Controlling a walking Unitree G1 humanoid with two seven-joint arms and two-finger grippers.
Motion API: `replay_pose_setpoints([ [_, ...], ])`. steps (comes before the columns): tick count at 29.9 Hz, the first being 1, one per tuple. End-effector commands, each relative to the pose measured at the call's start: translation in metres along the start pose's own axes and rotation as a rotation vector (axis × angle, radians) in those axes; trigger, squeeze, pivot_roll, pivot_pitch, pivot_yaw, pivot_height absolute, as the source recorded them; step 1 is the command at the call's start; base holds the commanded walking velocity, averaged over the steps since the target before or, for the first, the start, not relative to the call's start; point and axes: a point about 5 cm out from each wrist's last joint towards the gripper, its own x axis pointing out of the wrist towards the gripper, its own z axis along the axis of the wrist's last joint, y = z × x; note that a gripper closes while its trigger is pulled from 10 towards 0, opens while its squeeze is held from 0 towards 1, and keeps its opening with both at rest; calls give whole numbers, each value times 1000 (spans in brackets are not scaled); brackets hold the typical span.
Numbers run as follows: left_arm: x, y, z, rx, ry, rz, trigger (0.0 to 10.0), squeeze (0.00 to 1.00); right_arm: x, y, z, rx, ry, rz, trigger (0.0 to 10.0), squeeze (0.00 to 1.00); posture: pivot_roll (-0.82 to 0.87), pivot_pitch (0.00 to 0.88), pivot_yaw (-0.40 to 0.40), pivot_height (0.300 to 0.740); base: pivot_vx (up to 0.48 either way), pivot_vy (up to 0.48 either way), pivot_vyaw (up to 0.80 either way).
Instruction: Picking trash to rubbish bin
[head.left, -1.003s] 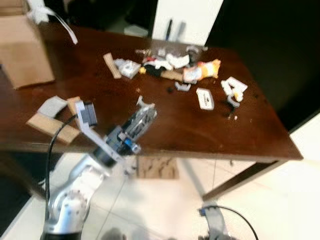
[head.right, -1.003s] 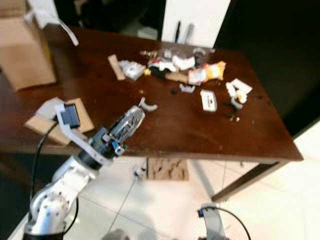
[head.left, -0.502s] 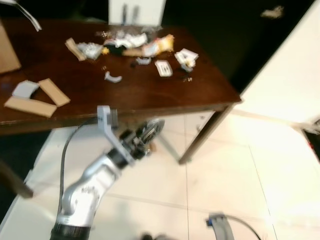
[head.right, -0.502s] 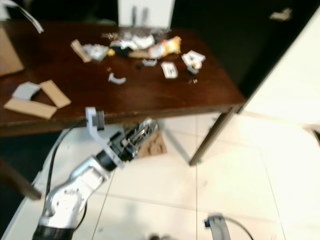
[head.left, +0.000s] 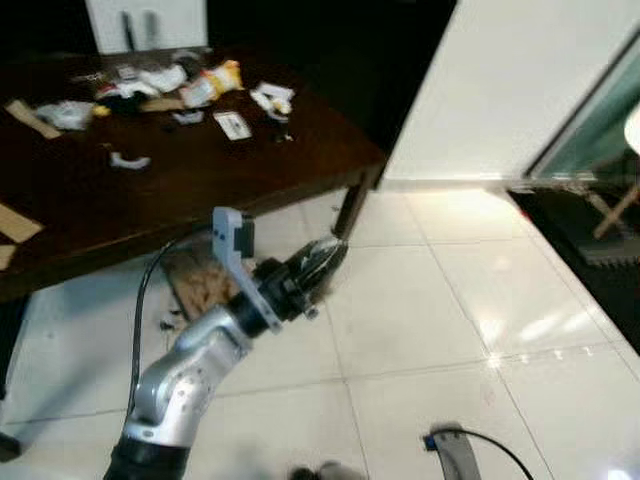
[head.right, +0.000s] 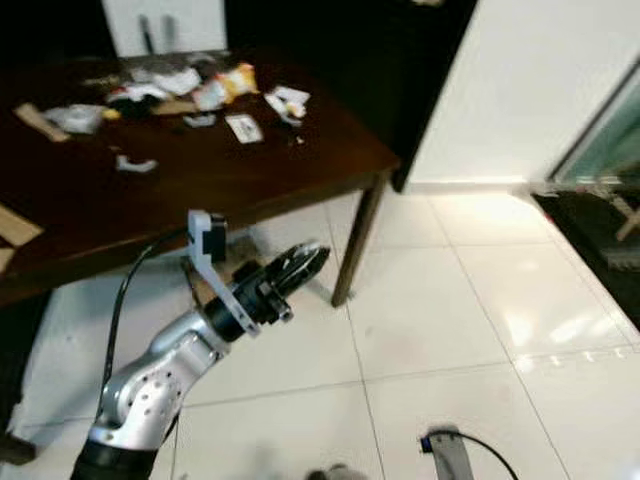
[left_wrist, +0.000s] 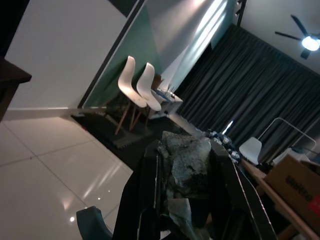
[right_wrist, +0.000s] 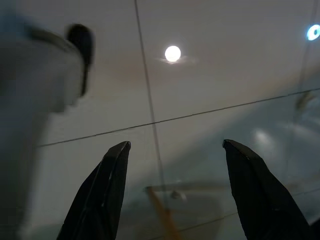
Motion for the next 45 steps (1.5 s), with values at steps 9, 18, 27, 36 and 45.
replay_pose_setpoints([
  [9, 4, 1, -4, 29, 23, -32, 10000, 0, 0, -8, 0, 14, 0, -39, 10000, 0, 196, 105, -87, 740, 0, 0, -800],
  [18, 6, 3, -10, 29, 18, 1, 10000, 0, 0, -2, -4, -5, 13, -18, 10000, 0, 198, 110, -86, 740, 0, 0, -800],
  [27, 8, 8, -10, 49, 2, 57, 10000, 0, 0, 2, -4, -11, 16, 4, 10000, 0, 202, 118, -88, 740, 0, 0, -800],
  [36, 5, 15, -1, 66, -24, 80, 10000, 0, 0, 4, -5, -21, 18, 13, 10000, 0, 193, 123, -89, 740, 0, 0, -800],
  [45, 10, 8, -9, 110, 26, 47, 10000, 0, 0, 4, -8, -39, 27, 18, 10000, 0, 198, 126, -98, 740, 0, 0, -800],
])
